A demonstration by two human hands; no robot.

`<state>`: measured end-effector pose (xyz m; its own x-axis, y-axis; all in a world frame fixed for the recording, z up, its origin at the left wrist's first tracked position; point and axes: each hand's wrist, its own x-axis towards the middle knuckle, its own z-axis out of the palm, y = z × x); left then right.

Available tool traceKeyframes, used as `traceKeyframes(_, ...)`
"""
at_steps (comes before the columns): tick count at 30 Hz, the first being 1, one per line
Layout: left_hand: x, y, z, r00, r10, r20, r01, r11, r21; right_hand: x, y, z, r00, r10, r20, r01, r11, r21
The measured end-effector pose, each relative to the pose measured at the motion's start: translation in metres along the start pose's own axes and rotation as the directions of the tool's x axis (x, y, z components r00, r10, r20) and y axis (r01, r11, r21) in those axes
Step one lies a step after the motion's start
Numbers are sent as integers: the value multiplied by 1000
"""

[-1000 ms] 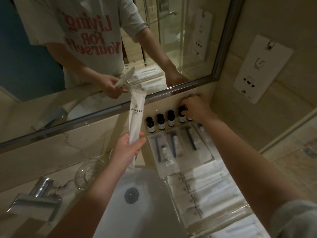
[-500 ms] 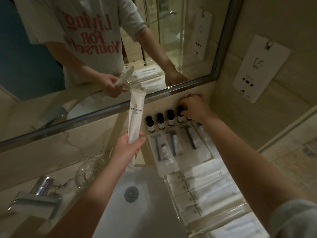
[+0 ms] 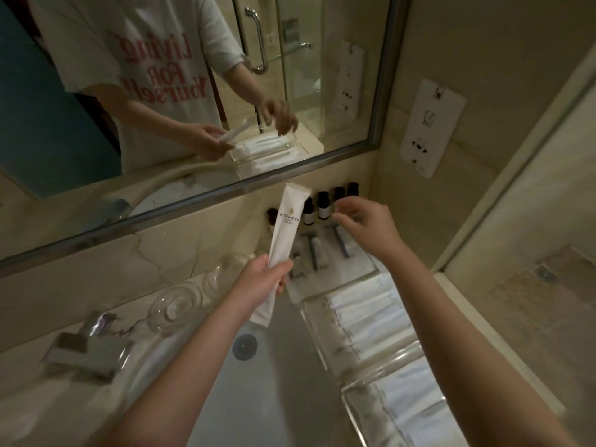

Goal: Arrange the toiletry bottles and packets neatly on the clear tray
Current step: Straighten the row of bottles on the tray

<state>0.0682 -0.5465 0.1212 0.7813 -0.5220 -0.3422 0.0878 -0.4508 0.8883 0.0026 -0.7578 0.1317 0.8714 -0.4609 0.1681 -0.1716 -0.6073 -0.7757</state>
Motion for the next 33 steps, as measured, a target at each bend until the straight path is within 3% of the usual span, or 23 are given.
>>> traceKeyframes(6, -43, -18, 21, 985, -28, 171, 30, 1000, -7, -85, -12, 15, 989, 151, 8, -147, 949, 279)
traceKeyframes(9, -67, -30, 35, 971, -28, 238, 14, 998, 61, -118, -18, 28, 990, 142, 21, -141, 929, 341)
traceKeyframes(12, -86, -42, 48, 944, -67, 322, 39, 995, 94, -143, -22, 32, 987, 158, 12, -153, 929, 338)
traceKeyframes(15, -96, -50, 55, 931, -36, 364, -4, 994, 111, -159, -21, 25, 979, 159, 127, -189, 944, 271)
traceKeyframes(17, -100, -49, 58, 932, -6, 361, -39, 992, 116, -164, -20, 19, 972, 138, 190, -176, 964, 201)
traceKeyframes(19, -100, -49, 64, 951, 21, 308, -66, 989, 135, -169, -19, 13, 977, 137, 166, -169, 965, 202)
traceKeyframes(21, -100, -47, 69, 982, 33, 185, -41, 998, 39, -176, -15, 6, 977, 182, 106, -203, 948, 245)
traceKeyframes(24, -102, -45, 77, 1000, 0, 17, 4, 972, -235, -195, 3, 4, 950, 298, 95, -312, 915, 256)
traceKeyframes(28, -113, -43, 97, 997, -51, 58, 74, 842, -534, -229, 29, 16, 922, 365, 131, -386, 891, 238)
traceKeyframes(33, -126, -53, 120, 978, -155, 139, 206, 826, -524, -262, 55, 5, 868, 467, 167, -488, 746, 453)
